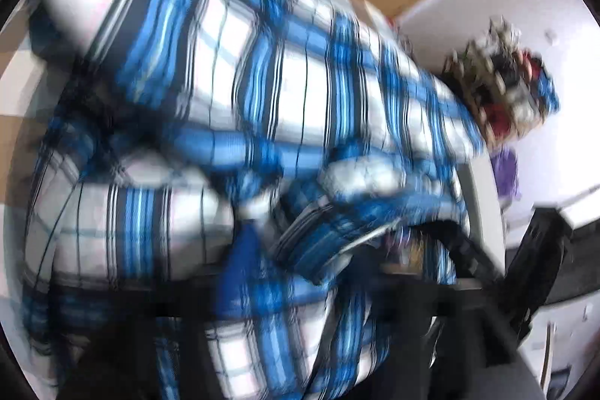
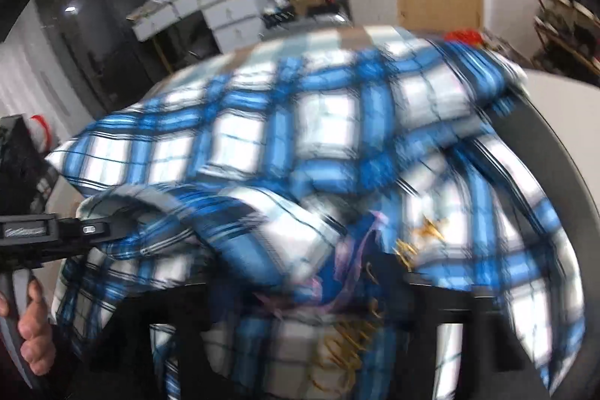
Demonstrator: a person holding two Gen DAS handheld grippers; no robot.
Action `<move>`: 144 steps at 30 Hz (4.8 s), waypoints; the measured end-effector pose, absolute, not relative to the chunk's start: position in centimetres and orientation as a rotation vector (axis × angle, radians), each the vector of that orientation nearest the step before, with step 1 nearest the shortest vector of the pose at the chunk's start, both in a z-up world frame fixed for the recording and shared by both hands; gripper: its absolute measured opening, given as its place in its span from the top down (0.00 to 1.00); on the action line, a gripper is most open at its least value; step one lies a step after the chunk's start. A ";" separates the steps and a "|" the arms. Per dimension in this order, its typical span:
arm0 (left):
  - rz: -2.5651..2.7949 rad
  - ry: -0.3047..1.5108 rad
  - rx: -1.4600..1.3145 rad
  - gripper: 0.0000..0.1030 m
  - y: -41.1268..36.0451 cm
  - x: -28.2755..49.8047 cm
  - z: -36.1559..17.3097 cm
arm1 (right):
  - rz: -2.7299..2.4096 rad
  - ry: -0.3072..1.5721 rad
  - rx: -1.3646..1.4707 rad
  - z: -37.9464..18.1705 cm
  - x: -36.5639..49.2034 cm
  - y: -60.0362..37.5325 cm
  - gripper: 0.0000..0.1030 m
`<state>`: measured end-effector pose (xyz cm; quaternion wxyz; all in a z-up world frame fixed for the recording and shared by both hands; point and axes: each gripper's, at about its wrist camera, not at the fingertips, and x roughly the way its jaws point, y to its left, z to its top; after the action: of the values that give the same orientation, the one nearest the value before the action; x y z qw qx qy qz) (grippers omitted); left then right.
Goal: Fold large clothes
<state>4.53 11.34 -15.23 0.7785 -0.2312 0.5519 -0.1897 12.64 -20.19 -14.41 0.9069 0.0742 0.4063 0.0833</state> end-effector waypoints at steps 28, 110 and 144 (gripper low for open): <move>-0.350 1.320 -0.411 0.37 16.6 9.1 -16.7 | 0.128 1.258 -0.251 -17.3 25.2 -21.1 0.01; -0.289 1.307 -0.056 0.26 14.6 -0.1 -12.9 | 0.473 1.102 -0.011 -13.1 8.9 -19.4 0.00; -0.143 1.243 0.023 0.26 17.7 -7.1 -14.8 | 0.512 1.047 0.448 -15.5 9.2 -15.9 0.00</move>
<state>-7.09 17.70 -14.84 0.8105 0.0108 0.5819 -0.0667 9.17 -15.85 -15.51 0.8114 0.2098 0.4900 0.2398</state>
